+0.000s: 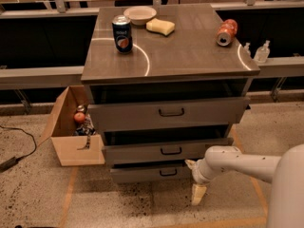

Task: Open bottom drawer

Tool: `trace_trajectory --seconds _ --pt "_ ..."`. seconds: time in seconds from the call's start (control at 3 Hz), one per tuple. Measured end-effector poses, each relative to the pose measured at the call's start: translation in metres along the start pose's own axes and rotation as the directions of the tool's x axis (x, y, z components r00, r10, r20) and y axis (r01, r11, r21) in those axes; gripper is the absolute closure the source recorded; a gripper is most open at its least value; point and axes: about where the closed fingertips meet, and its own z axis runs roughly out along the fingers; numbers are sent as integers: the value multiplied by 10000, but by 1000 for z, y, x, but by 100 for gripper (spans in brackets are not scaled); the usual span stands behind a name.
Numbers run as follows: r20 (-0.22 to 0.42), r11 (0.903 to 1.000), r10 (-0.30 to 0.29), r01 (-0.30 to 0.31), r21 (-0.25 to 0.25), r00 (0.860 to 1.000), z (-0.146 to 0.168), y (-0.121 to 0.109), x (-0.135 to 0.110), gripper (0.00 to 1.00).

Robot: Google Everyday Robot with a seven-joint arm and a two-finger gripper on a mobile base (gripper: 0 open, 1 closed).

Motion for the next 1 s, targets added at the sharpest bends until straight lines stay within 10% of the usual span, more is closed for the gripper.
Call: trace_trajectory --seconds 0.33,1.0 --pt "-231 9914 355 -381 -1249 9991 78 -5 20 0" --pt "-518 9951 31 -82 -988 9987 88 2 18 0"
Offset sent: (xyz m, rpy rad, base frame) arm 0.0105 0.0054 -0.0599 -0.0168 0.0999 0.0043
